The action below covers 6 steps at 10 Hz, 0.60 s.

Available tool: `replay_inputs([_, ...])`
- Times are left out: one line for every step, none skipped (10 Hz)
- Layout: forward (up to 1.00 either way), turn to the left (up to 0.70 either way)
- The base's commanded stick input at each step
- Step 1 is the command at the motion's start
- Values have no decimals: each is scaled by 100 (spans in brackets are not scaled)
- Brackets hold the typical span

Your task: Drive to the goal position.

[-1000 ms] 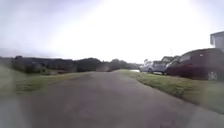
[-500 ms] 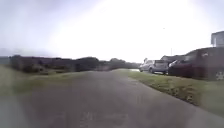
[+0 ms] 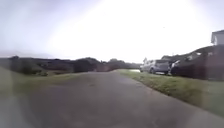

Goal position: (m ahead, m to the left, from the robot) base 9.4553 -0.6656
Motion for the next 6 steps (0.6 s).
replay_inputs([100,27])
replay_inputs([100,27])
replay_inputs([100,15])
replay_inputs([100,0])
replay_inputs([100,0])
replay_inputs([100,0])
